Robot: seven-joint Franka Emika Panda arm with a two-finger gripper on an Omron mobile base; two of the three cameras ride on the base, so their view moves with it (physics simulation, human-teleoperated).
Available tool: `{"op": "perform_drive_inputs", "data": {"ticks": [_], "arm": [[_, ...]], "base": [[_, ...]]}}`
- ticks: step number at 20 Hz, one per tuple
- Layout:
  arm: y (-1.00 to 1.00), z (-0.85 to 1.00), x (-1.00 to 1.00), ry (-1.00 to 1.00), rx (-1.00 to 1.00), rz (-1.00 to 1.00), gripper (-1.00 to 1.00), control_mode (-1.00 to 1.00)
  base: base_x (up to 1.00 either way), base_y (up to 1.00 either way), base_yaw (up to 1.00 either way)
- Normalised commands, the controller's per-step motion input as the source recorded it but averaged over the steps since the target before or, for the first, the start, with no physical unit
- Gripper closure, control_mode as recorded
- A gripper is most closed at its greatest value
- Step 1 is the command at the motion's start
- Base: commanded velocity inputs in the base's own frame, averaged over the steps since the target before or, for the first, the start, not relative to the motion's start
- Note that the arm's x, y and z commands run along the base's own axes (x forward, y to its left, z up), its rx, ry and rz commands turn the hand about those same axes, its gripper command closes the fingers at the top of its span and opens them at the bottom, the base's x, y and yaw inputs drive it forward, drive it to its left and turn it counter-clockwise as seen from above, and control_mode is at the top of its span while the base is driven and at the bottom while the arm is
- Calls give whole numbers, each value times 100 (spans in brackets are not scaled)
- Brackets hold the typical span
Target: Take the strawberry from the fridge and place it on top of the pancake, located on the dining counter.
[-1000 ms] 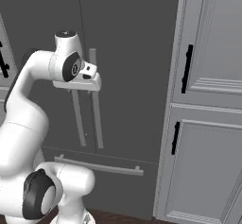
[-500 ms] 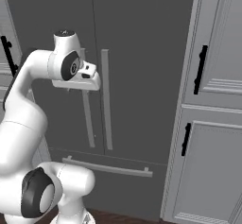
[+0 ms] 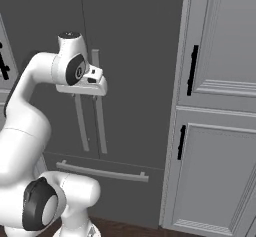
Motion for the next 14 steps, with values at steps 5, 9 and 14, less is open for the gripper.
{"op": "perform_drive_inputs", "data": {"ticks": [5,9,14], "arm": [[0,0,0,0,0,0,-100,100],[0,0,0,0,0,0,-100,100],[0,0,0,0,0,0,-100,100]], "base": [[-20,44,0],[-11,38,-1],[-43,-20,-1]]}}
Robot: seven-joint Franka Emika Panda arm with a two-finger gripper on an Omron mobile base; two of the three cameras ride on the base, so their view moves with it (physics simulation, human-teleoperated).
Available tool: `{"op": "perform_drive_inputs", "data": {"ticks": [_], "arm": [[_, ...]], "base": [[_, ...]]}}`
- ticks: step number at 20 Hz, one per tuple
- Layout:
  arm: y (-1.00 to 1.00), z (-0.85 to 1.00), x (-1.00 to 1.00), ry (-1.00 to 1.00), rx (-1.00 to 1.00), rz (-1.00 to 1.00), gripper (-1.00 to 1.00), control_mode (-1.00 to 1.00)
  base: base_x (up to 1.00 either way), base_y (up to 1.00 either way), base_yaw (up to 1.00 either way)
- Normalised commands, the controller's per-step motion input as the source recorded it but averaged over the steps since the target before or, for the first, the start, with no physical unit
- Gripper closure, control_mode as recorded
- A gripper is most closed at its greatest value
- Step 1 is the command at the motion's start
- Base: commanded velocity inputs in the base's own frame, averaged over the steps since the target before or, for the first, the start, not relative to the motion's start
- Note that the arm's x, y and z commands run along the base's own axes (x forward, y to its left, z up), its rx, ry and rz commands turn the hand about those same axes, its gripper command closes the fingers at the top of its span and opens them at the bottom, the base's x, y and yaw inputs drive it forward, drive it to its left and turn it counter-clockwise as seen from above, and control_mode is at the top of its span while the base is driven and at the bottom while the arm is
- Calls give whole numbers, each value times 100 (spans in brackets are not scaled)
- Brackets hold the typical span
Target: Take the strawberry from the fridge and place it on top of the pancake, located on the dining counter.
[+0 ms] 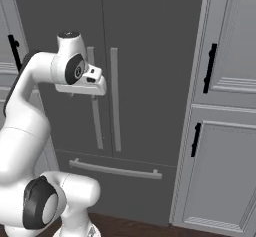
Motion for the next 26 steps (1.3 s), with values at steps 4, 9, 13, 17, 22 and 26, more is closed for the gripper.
{"op": "perform_drive_inputs", "data": {"ticks": [4,9,13,17,22,26], "arm": [[0,0,0,0,0,0,-100,100],[0,0,0,0,0,0,-100,100],[0,0,0,0,0,0,-100,100],[-21,0,3,-11,0,-3,-100,-100],[-57,-3,55,-26,0,-1,-100,-100],[-8,0,83,-30,0,0,-100,-100]], "base": [[-51,-10,0],[-55,-12,-2],[-49,-17,-3],[-3,-5,0],[0,0,0],[0,0,0]]}}
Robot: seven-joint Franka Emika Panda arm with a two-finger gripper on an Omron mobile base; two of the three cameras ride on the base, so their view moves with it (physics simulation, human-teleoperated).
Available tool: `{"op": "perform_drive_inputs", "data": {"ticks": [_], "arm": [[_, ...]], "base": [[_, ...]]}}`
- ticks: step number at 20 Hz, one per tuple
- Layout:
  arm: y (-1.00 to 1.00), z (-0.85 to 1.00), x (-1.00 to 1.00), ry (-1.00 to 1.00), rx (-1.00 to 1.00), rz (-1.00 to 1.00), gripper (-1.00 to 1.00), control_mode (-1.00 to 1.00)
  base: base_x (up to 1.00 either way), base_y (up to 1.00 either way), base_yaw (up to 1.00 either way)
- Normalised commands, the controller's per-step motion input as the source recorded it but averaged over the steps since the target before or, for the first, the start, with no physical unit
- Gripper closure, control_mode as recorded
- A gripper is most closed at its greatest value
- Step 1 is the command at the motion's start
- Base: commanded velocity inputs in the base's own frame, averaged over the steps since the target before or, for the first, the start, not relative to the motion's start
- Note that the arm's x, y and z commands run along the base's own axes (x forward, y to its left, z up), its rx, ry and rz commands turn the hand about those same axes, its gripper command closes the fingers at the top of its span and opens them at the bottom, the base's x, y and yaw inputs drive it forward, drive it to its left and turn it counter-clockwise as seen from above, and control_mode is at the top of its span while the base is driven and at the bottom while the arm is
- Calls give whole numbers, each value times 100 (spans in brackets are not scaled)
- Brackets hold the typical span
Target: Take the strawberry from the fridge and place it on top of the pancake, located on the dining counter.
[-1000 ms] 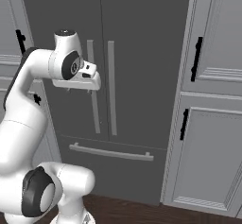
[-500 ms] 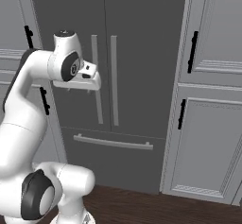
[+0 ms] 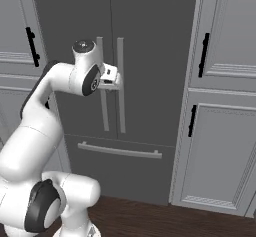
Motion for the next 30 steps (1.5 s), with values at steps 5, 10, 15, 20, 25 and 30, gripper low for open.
{"op": "perform_drive_inputs", "data": {"ticks": [5,10,15,20,25,30], "arm": [[0,0,95,-22,0,0,-100,-100],[0,0,96,-1,0,0,-100,-100],[0,0,75,0,0,0,-100,-100],[0,0,70,-1,0,0,-100,-100],[-12,0,43,-5,0,0,-100,-100],[-11,0,25,-1,0,0,-100,-100]], "base": [[0,0,0],[0,0,0],[0,0,0],[0,0,0],[0,0,0],[0,0,0]]}}
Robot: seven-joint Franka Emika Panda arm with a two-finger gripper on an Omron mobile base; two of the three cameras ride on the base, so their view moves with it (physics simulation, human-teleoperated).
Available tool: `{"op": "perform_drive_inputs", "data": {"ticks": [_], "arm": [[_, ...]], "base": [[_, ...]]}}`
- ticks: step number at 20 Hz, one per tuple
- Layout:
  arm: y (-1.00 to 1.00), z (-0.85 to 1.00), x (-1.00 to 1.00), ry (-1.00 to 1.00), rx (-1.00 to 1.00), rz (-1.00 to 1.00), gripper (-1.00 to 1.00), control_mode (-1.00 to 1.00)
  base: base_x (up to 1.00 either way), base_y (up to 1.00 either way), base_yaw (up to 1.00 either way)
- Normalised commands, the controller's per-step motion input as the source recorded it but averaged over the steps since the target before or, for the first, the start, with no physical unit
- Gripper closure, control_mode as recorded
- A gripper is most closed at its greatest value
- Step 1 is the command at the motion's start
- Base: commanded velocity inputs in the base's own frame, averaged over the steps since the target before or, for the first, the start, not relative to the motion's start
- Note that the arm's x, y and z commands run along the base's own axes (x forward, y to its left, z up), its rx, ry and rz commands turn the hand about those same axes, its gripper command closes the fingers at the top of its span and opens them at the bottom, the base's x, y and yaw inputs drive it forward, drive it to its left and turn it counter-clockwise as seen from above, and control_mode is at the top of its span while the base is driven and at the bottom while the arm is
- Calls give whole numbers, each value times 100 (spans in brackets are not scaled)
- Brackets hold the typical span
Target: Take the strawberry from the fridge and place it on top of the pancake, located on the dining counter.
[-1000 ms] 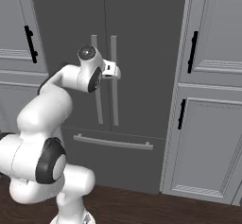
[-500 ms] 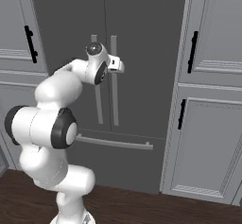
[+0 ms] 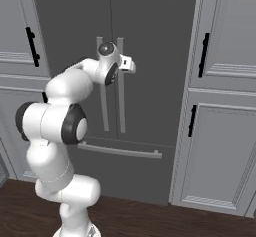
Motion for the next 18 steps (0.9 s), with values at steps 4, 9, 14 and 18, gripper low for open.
{"op": "perform_drive_inputs", "data": {"ticks": [4,9,14,18], "arm": [[0,0,30,-1,0,0,-100,-100],[0,-1,40,-2,0,0,-100,-100],[0,-5,42,-7,0,0,-100,-100],[0,-8,46,-8,0,0,-100,-100]], "base": [[0,0,0],[0,0,0],[0,0,0],[0,0,0]]}}
